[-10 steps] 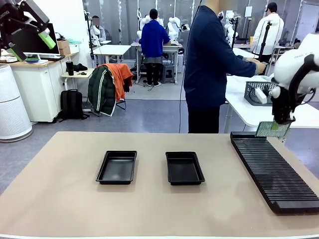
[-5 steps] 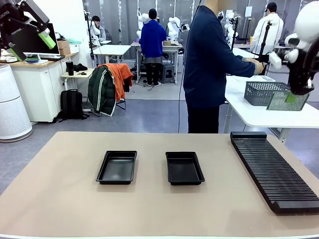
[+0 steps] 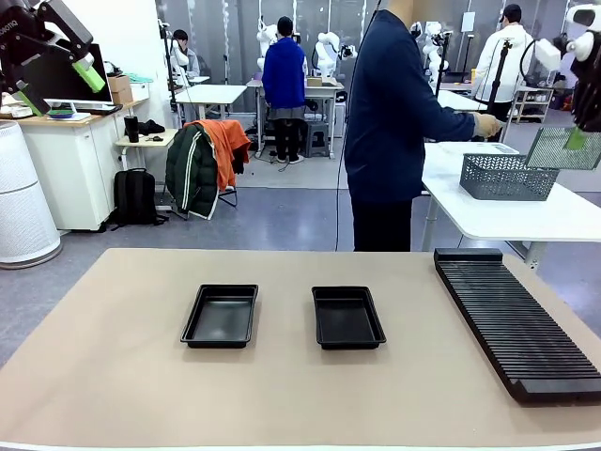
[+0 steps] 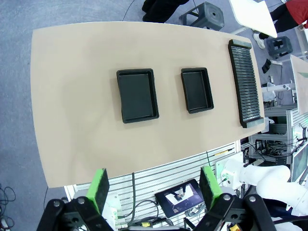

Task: Inspect and transfer BCBs to ESD trays.
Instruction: Pick up the Blank PCB from the PCB Rack and place it in the left ESD tray, then pick up the ESD tray and place it on the left side of the table.

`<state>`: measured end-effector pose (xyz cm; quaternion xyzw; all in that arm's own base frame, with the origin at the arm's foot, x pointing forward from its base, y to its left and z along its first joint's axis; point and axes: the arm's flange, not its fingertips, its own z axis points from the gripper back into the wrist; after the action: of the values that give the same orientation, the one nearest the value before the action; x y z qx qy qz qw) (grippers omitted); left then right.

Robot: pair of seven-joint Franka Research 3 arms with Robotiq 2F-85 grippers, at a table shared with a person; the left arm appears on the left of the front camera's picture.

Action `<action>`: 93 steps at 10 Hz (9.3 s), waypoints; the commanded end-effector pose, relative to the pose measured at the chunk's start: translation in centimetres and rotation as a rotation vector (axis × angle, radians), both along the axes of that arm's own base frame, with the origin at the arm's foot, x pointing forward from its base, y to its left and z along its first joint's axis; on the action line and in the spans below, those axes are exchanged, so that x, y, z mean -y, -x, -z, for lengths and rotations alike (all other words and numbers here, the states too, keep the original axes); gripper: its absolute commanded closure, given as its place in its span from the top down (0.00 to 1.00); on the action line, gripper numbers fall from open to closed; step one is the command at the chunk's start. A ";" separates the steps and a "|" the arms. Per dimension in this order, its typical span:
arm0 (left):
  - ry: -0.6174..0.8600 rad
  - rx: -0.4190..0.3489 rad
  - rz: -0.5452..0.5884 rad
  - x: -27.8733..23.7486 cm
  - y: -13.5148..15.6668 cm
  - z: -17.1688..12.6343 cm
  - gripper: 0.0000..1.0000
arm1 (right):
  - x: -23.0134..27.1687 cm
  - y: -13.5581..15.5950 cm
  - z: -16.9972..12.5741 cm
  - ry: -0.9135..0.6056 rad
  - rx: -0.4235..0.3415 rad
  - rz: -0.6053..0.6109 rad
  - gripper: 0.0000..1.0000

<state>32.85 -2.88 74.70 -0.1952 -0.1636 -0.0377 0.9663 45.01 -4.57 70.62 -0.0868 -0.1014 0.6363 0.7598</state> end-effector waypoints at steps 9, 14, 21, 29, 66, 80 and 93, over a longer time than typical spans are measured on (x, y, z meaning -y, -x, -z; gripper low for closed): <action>-0.004 0.000 -0.003 0.0 0.0 0.1 1.00 | 0.2 0.3 -1.6 -0.007 0.006 0.029 0.02; -0.004 0.000 -0.003 0.0 0.0 0.1 1.00 | 0.2 0.2 -1.5 -0.012 0.003 0.032 0.02; -0.004 0.000 -0.003 0.0 0.0 0.1 1.00 | -11.4 0.4 4.9 -0.518 -0.179 0.621 0.02; -0.004 0.000 -0.003 0.0 0.0 0.1 1.00 | -29.9 1.7 21.2 -0.874 -0.572 0.912 0.02; -0.004 0.000 -0.003 0.0 0.0 0.1 1.00 | -53.7 -2.2 39.0 -0.771 -0.454 1.317 0.39; -0.004 0.000 -0.003 0.0 0.0 0.1 1.00 | -53.4 2.8 25.8 -0.436 -0.133 1.340 1.00; -0.004 0.000 -0.003 0.0 0.0 0.1 1.00 | -53.3 2.6 25.6 -0.442 -0.166 1.319 1.00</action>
<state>32.84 -2.92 74.73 -0.1952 -0.1637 -0.0382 0.9663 42.59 48.76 45.08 0.0744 -0.0903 0.0108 0.9931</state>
